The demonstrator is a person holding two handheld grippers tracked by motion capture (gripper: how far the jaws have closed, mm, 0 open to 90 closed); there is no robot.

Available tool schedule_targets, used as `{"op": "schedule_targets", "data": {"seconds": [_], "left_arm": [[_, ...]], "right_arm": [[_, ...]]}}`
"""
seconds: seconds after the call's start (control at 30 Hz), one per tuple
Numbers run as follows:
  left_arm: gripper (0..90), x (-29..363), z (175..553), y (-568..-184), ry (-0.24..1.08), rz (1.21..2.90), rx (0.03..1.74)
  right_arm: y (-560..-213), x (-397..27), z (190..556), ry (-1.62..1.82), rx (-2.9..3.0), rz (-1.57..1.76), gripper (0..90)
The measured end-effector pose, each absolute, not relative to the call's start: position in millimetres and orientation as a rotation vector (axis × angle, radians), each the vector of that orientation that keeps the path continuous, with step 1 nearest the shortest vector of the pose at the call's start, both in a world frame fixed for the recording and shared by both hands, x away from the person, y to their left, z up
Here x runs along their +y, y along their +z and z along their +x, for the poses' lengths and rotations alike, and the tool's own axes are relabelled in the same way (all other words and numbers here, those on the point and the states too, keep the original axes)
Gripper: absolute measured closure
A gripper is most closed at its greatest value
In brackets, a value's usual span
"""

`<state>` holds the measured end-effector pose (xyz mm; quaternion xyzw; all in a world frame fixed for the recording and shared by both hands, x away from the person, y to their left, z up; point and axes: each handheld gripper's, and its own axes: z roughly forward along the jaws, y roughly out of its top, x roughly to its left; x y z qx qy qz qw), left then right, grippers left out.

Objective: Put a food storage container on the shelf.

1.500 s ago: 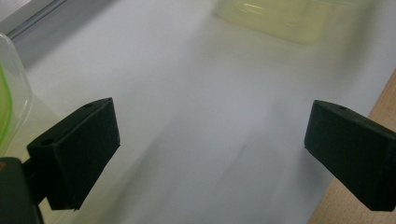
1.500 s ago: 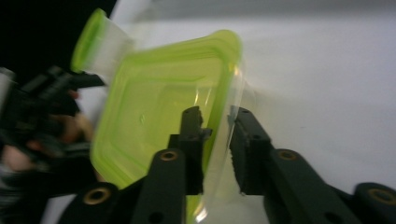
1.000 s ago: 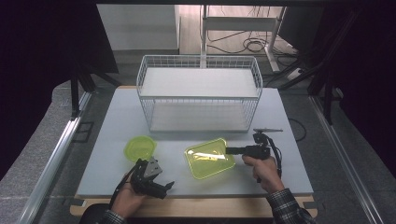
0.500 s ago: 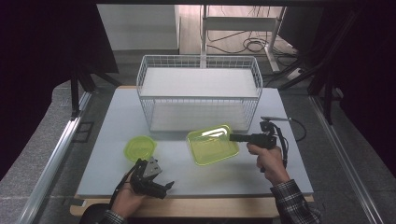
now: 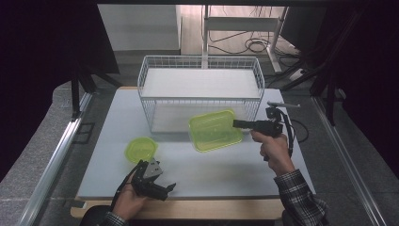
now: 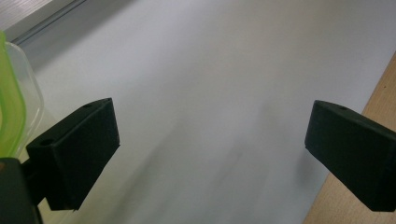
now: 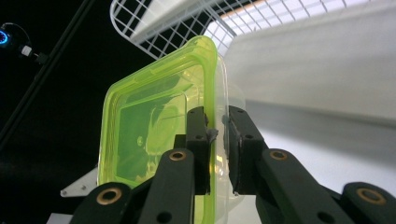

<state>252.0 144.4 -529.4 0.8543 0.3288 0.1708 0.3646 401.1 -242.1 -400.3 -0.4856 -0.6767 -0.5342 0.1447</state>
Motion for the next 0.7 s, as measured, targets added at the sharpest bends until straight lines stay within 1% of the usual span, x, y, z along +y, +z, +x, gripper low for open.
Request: {"op": "schedule_targets", "data": {"seconds": [0.17,0.7], "left_arm": [[2.7,144.0,251.9,-529.7,0.436,2.201,0.845],[2.3,144.4,251.9,-529.6,0.442,2.197,0.842]], "right_arm": [[-384.2,-239.9,405.8,-1.583,-1.942,-1.394,79.9],[-349.3,-222.7,429.9,-1.691,-1.935,-1.419,79.9]]}}
